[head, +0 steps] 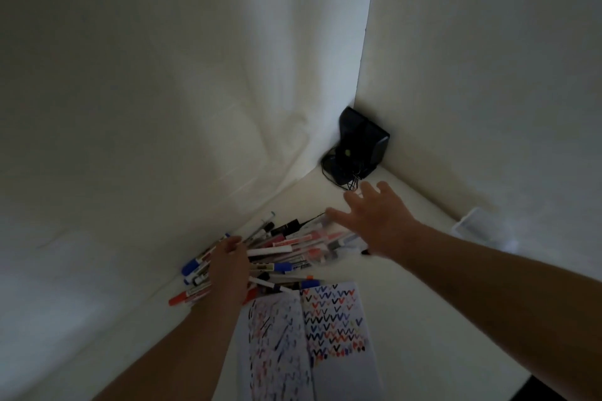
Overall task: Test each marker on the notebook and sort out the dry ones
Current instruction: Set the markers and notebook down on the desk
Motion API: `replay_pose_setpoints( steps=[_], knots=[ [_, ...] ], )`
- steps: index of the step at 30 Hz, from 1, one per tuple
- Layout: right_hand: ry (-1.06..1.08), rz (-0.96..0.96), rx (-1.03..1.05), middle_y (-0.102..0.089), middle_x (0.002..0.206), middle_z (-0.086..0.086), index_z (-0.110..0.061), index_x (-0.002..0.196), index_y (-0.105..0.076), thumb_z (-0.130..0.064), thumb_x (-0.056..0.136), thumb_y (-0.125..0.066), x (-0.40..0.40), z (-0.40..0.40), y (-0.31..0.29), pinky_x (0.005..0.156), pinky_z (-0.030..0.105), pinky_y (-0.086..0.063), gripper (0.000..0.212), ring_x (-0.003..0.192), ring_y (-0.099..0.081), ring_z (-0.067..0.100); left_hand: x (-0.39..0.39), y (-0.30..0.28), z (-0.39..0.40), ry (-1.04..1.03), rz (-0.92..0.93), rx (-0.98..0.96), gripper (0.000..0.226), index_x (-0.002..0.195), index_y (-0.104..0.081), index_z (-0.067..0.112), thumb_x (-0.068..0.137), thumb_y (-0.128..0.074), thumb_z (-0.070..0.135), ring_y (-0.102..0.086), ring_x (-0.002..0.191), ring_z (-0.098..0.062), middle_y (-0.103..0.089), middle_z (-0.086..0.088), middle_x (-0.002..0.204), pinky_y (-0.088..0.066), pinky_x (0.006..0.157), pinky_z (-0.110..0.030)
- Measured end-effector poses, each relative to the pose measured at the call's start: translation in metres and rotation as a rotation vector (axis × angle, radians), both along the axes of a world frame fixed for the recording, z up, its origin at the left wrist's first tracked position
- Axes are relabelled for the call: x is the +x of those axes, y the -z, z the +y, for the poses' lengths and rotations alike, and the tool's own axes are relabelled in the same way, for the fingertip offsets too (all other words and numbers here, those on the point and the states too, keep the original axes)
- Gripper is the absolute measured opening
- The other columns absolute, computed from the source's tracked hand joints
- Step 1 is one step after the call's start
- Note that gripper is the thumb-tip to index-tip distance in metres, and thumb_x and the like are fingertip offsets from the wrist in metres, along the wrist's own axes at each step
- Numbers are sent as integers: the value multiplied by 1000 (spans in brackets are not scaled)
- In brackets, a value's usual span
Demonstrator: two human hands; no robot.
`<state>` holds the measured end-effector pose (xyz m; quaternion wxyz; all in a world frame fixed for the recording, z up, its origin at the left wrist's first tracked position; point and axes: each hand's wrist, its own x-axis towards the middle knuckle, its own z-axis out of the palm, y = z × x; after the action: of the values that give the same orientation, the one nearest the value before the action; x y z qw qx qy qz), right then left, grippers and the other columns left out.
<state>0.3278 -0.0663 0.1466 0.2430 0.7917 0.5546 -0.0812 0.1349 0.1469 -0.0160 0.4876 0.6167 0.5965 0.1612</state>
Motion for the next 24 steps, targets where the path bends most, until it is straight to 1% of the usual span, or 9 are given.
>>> replay_pose_setpoints(
  steps=[2,6,7,9,11,15,18,22,24],
  knots=[
    [32,-5,8,-28,162,16,-38,161,-5,-44,82,-81,6,-3,-3,116,60,-32,110,144,-31,42,-5,-9,3,69,-14,7,21,106,-68,28,101,-51,18,-63,101,-25,-68,-7,117,-53,97,-42],
    [44,21,56,-26,162,13,-39,160,4,-54,80,-81,7,-2,-17,113,56,-36,117,141,-34,39,-5,-33,-9,85,4,177,19,110,-68,27,100,-53,20,-64,101,-24,-68,-2,113,-55,94,-42],
    [21,24,85,-27,160,12,-40,159,5,-58,80,-79,4,1,-23,111,55,-37,117,139,-36,38,-2,-43,-16,71,-90,83,18,109,-68,28,100,-54,25,-67,101,-26,-70,-4,112,-56,94,-45],
    [-61,22,157,-28,158,11,-40,158,3,-59,81,-77,-7,8,-33,108,53,-38,114,136,-38,38,6,-62,-35,46,-350,-338,19,104,-76,24,101,-58,31,-72,96,-31,-75,-12,109,-60,88,-49],
    [-132,-6,167,-31,155,14,-39,159,-2,-49,81,-80,-18,17,-38,106,53,-38,110,135,-38,41,14,-72,-52,59,-502,-708,26,100,-80,16,98,-62,35,-75,90,-32,-77,-15,105,-62,84,-46],
    [-129,-70,70,-32,153,19,-35,160,-9,-32,82,-81,-24,26,-39,105,56,-35,106,136,-35,46,16,-56,-58,-114,-659,-999,50,134,-65,4,107,-47,43,-61,126,-43,-67,-22,132,-41,115,-55],
    [-150,-62,69,-32,151,18,-35,159,-7,-34,80,-82,-22,22,-37,104,56,-36,109,134,-36,45,21,-49,-55,-169,-656,-989,46,138,-61,4,109,-46,36,-59,129,-42,-63,-22,137,-42,115,-57],
    [-112,-52,91,-30,154,15,-37,160,-2,-42,80,-82,-6,3,-25,106,54,-37,113,134,-37,41,26,-47,-51,-167,-596,-904,31,128,-66,-3,105,-56,16,-63,122,-39,-66,-26,131,-48,109,-55],
    [-38,-6,113,-25,160,13,-39,160,1,-53,79,-81,7,-20,-19,109,51,-35,116,138,-35,38,25,-45,-44,-151,-510,-872,19,119,-66,-3,103,-58,6,-66,114,-37,-66,-26,129,-55,100,-50]
  ],
)
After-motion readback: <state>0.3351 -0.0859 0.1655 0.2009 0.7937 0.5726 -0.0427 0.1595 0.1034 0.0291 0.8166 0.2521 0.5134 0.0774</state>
